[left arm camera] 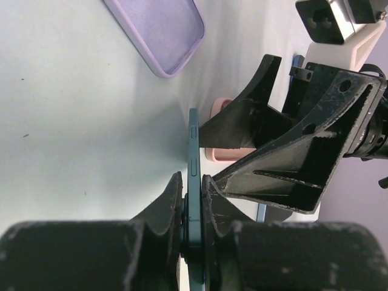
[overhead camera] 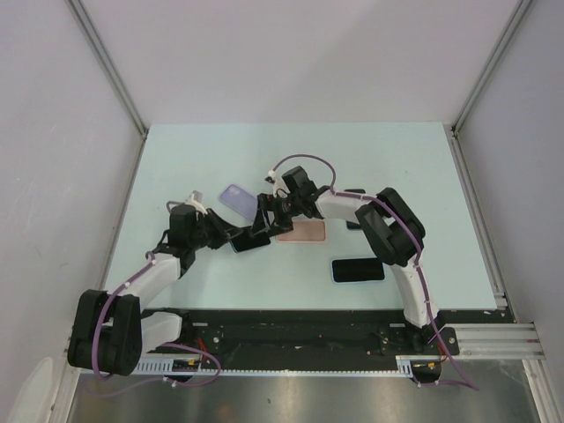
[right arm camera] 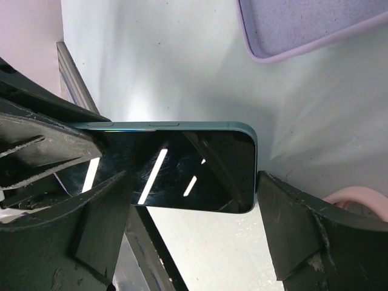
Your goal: Put the phone into the phone case
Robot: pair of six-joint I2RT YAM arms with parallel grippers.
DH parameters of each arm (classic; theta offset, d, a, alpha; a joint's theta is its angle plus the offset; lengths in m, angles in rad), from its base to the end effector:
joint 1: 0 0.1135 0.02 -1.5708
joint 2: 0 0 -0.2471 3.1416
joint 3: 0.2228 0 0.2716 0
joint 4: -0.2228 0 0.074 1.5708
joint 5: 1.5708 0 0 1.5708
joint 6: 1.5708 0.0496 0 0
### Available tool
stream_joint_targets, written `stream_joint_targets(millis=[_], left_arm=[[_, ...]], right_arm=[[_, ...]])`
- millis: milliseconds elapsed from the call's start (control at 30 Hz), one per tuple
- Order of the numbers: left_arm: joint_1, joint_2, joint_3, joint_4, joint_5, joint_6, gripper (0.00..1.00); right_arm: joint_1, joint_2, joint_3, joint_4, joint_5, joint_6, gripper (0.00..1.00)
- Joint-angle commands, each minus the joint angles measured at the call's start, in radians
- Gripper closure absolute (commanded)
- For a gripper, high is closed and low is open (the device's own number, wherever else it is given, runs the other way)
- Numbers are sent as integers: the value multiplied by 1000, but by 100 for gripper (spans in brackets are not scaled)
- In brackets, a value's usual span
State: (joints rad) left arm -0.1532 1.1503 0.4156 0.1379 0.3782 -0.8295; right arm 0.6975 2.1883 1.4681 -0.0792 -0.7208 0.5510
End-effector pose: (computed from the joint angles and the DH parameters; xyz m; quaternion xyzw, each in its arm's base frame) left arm 0.2495 -0.0571 0.1385 -0.2050 0.8480 -0.3633 0.3269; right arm 0.3464 0.3330 0.1056 -0.1958 0.8550 0.4709 0.0947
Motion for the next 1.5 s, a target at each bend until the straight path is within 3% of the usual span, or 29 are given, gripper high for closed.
stream_joint_targets(millis=[0,267,633,933,1033,1267,1333,1467], left_arm=[[-3,-24,51,-6,-12,42,99],[-2,-107,115,-80,-12,110,100],[-2,-132,287,-201,68,173,100],[-2,-103,472,-198,300,208,100],[-3,-100,535,-192,392,220,100],[-3,-110,612,-141,511,181,100],[-5,-118,574,7,542,124,100],[-9,-126,557,48,551,90,100]], right_arm=[[5,-56,-22,-31,-8,17,13],[-46,-127,-22,10,-42,53,13],[-174,-367,-60,-30,-120,35,11],[-270,-539,-170,55,-236,29,7],[-276,-578,-218,163,-291,75,6],[-242,-607,-301,638,-408,364,7],[-222,-608,-301,688,-411,409,8],[-173,-611,-301,788,-407,458,15]])
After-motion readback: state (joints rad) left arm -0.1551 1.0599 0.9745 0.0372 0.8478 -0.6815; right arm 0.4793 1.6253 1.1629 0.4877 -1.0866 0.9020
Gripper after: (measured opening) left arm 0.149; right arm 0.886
